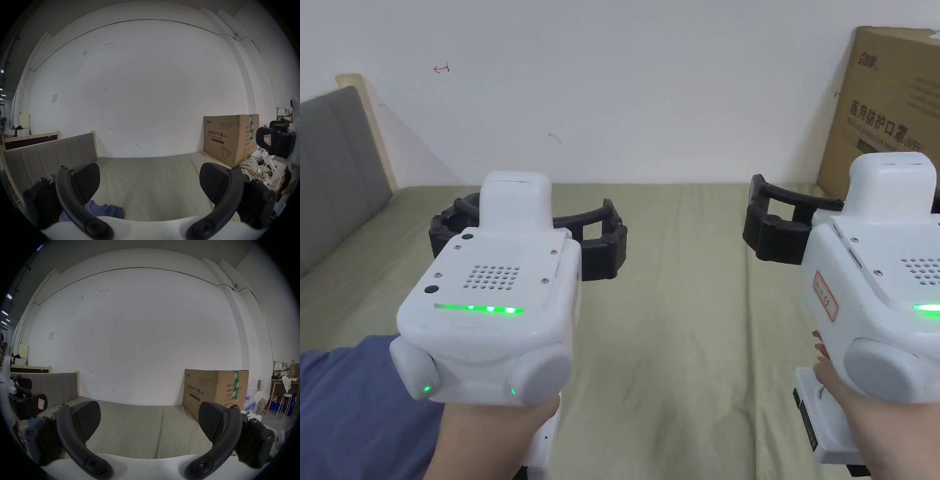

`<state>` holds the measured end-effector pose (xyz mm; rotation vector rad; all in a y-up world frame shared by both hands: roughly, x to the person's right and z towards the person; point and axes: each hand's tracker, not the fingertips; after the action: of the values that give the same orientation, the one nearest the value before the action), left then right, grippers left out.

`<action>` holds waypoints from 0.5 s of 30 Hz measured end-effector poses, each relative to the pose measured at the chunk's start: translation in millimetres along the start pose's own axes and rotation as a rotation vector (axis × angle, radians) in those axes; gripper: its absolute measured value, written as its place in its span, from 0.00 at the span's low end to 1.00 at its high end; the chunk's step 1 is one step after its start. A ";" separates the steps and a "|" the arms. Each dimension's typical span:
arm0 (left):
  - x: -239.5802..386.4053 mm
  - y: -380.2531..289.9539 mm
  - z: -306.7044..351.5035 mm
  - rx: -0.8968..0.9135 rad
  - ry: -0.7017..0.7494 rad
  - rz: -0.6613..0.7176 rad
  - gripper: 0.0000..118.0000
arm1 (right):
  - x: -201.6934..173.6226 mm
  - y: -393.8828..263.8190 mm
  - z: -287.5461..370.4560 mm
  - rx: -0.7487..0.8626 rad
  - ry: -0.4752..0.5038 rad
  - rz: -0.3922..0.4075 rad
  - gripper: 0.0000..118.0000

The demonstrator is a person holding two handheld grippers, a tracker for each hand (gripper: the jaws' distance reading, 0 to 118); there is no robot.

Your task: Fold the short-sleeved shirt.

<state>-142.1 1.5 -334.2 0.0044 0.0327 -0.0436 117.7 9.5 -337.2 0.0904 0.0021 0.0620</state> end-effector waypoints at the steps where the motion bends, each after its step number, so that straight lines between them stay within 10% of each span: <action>1: 0.0 -0.2 0.6 0.001 -0.003 0.000 1.00 | 0.1 0.0 0.2 0.002 -0.002 -0.007 1.00; 15: 3.5 1.7 3.3 0.022 0.017 -0.012 1.00 | 3.0 -1.7 0.7 0.001 -0.018 0.000 1.00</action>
<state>-138.5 3.1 -330.9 0.0264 0.0489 -0.0557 120.8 8.0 -336.7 0.0920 -0.0155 0.0613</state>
